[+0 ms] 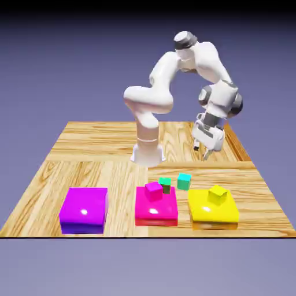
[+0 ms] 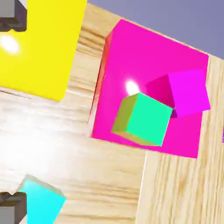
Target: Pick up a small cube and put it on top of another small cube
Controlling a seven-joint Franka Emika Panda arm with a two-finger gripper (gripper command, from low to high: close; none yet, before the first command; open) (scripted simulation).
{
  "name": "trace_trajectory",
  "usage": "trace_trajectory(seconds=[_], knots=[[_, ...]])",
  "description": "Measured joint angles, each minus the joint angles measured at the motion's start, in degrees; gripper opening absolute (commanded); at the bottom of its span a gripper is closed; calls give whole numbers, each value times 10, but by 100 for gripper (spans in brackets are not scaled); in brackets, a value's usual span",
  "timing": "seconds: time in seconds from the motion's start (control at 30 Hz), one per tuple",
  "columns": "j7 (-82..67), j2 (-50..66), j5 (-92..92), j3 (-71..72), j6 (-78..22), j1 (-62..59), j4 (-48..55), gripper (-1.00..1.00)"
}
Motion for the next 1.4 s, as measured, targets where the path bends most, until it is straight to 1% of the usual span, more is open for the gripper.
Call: trace_trajectory(seconds=[0.3,0.33,0.5,0.53,0.6,0.8,1.4], knots=[[202,-56,91,176,-116,-74,20,0],[202,-56,91,176,-116,-74,20,0],[178,-70,175,279,-53,-118,9,0],[175,-72,186,293,-44,-123,7,-100],[175,-72,186,293,-44,-123,7,-100],[203,-54,87,176,-118,-80,27,-100],[265,27,-110,191,-238,-397,401,-100]])
